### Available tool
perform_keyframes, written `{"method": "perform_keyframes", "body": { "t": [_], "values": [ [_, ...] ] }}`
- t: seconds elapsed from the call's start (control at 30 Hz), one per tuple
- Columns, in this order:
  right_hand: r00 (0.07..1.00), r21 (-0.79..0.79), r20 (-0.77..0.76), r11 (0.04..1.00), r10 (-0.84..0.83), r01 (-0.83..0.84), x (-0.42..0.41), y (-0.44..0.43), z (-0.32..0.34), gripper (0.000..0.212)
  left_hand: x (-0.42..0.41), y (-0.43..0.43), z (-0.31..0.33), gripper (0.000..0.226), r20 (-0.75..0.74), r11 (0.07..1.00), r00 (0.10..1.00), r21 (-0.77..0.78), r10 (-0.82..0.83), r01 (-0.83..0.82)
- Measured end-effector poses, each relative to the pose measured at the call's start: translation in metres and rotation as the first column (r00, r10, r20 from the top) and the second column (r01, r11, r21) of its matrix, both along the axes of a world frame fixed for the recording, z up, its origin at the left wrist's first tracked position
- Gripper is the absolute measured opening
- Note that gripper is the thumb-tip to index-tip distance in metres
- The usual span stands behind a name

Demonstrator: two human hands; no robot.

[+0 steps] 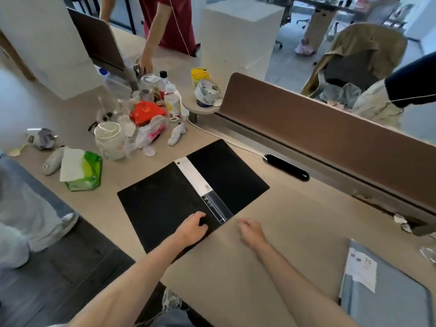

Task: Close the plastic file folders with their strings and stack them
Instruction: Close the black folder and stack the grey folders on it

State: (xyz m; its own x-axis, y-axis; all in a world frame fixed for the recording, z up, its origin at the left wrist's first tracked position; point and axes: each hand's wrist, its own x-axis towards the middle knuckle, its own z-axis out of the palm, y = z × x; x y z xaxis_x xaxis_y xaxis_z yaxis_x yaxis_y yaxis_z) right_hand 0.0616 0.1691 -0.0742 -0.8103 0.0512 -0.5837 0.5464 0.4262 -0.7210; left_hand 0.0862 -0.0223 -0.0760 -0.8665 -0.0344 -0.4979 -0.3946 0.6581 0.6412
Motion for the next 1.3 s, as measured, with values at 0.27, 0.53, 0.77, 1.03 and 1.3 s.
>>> {"method": "perform_keyframes", "body": {
  "t": [0.27, 0.53, 0.77, 1.03, 1.3],
  "values": [
    [0.931, -0.012, 0.141, 0.939, -0.338, 0.343, -0.034, -0.052, -0.028, 0.015, -0.066, -0.059, -0.025, 0.070, 0.185, 0.847, 0.890, -0.278, -0.416, 0.453],
    [0.817, -0.074, 0.242, 0.830, -0.523, 0.553, -0.047, -0.060, -0.033, 0.021, -0.078, -0.083, -0.032, 0.077, 0.193, 0.722, 0.757, -0.228, -0.624, 0.653],
    [0.788, -0.281, 0.359, 0.747, -0.501, 0.603, -0.044, -0.044, -0.026, 0.036, -0.060, -0.082, -0.021, 0.070, 0.035, 0.745, 0.766, -0.208, -0.642, 0.633],
    [0.874, -0.477, 0.175, 0.737, -0.454, 0.479, -0.047, -0.022, 0.042, 0.013, -0.057, -0.041, 0.028, 0.064, -0.171, 0.996, 0.984, -0.082, -0.050, 0.036],
    [0.963, -0.767, 0.032, 0.611, -0.269, 0.196, -0.003, 0.031, 0.104, 0.013, -0.055, 0.049, 0.114, 0.109, 0.128, 0.493, 0.714, 0.639, 0.688, -0.590]
  ]
}}
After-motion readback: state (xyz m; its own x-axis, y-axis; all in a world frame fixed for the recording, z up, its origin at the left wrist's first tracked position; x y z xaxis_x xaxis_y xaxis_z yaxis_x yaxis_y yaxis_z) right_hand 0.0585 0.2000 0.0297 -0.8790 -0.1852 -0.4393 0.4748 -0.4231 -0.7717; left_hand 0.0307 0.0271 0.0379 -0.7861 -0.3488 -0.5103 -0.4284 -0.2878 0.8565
